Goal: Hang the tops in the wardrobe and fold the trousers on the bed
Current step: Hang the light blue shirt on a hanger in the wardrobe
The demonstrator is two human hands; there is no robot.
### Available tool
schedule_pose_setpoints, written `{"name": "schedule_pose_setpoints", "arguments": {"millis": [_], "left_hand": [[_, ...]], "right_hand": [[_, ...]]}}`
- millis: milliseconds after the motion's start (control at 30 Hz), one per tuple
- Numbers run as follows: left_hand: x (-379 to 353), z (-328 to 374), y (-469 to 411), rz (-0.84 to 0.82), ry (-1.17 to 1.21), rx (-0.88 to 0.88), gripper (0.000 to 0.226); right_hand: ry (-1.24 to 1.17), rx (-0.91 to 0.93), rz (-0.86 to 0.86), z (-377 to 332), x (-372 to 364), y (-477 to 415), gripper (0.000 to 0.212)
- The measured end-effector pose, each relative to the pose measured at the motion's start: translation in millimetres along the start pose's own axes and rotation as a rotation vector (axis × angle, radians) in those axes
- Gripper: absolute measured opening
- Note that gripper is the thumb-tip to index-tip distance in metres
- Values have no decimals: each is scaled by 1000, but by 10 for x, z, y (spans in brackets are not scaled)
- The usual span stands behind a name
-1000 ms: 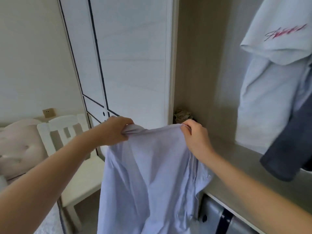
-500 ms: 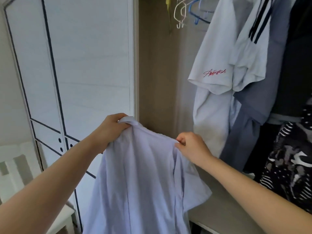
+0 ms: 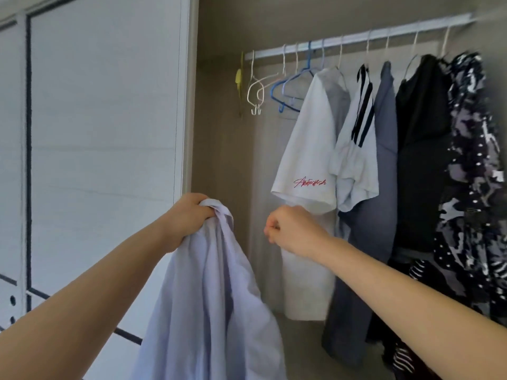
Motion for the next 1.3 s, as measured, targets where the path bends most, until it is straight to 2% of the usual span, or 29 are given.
{"name": "schedule_pose_setpoints", "arguments": {"millis": [167, 300, 367, 533, 633, 667, 733, 867, 1067, 1133, 1300], "left_hand": [[-50, 88, -278, 19, -24, -40, 21], [-62, 170, -515, 60, -71, -105, 22], [-47, 204, -636, 88, -93, -128, 23], [73, 309, -951, 152, -138, -180, 24], [134, 386, -1137, 185, -156, -212, 24], [143, 405, -1192, 196, -161, -225, 24], [139, 426, -1293, 211, -175, -254, 23], [110, 418, -1464, 222, -221, -312, 21], [73, 354, -1663, 138, -270, -364, 15], [39, 361, -1707, 123, -270, -377, 14], [-56, 393, -1772, 97, -276, -403, 12]], "right_hand": [[142, 31, 199, -140, 708, -522, 18], [226, 45, 280, -248, 1141, -898, 39], [242, 52, 308, -265, 1291, -1102, 43], [293, 12, 365, -162, 1548, -1644, 41], [309, -9, 424, -69, 1627, -1916, 19], [313, -17, 441, -28, 1636, -2010, 18], [338, -41, 467, 58, 1638, -2172, 32], [316, -83, 560, 291, 1719, -2507, 36], [284, -282, 591, 590, 1877, -2704, 51], [317, -326, 554, 678, 1903, -2777, 50], [287, -441, 469, 747, 1902, -2851, 67]]}}
Point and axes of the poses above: each hand's wrist, its own y-axis away from the middle knuckle, its own x-axis out of the back of the hand, z = x × y, the point moved 5 cm from there along -y, towards the middle knuckle, and after that the axes turned 4 degrees about x, right-handed, at the moved point
